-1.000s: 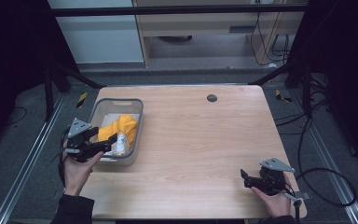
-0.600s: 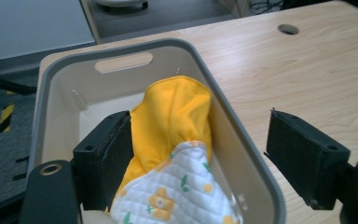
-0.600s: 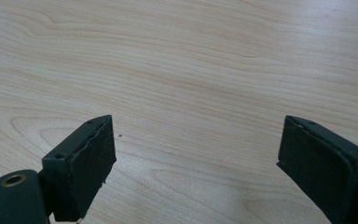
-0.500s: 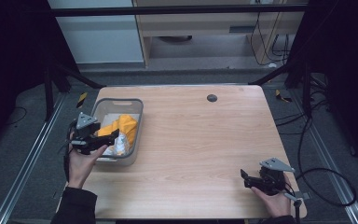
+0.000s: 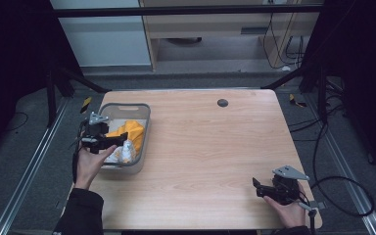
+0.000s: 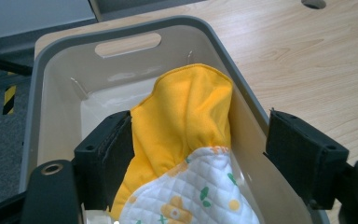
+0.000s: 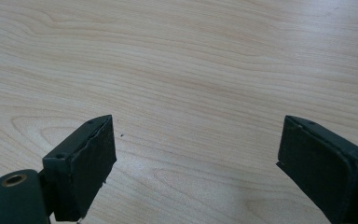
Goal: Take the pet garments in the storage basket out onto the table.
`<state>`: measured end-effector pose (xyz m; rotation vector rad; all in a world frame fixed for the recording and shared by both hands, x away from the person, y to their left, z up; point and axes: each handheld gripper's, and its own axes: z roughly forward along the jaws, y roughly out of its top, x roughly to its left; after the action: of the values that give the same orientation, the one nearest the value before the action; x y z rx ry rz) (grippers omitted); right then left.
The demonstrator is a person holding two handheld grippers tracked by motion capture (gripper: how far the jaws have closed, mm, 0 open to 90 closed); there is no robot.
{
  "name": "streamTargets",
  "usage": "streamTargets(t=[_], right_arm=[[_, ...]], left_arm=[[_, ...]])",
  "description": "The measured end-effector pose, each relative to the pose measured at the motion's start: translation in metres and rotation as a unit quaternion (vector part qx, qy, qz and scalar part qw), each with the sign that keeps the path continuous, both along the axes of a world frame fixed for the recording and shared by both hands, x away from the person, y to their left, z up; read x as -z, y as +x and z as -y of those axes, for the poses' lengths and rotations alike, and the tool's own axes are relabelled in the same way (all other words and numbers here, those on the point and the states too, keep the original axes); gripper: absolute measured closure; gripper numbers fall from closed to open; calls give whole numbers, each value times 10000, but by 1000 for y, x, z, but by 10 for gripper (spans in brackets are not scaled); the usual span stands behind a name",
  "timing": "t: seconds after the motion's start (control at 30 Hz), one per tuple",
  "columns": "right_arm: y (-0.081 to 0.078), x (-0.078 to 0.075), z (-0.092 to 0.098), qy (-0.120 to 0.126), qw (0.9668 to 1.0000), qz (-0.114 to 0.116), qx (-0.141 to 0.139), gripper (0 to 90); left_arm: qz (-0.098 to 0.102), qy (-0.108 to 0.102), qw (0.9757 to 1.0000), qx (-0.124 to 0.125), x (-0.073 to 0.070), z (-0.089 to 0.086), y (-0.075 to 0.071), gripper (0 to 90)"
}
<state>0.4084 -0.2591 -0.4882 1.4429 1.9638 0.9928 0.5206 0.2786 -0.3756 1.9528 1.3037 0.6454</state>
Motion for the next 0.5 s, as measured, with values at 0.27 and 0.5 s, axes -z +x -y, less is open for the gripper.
streamTargets(t=[0.27, 0.5], right_arm=[[0, 0, 0, 4, 10000, -19, -1, 111], [0, 0, 0, -3, 10000, -22, -8, 113]], left_arm=[[-231, 64, 9996, 127, 5, 7, 11, 249], [-514, 105, 9983, 234, 9, 11, 18, 278]])
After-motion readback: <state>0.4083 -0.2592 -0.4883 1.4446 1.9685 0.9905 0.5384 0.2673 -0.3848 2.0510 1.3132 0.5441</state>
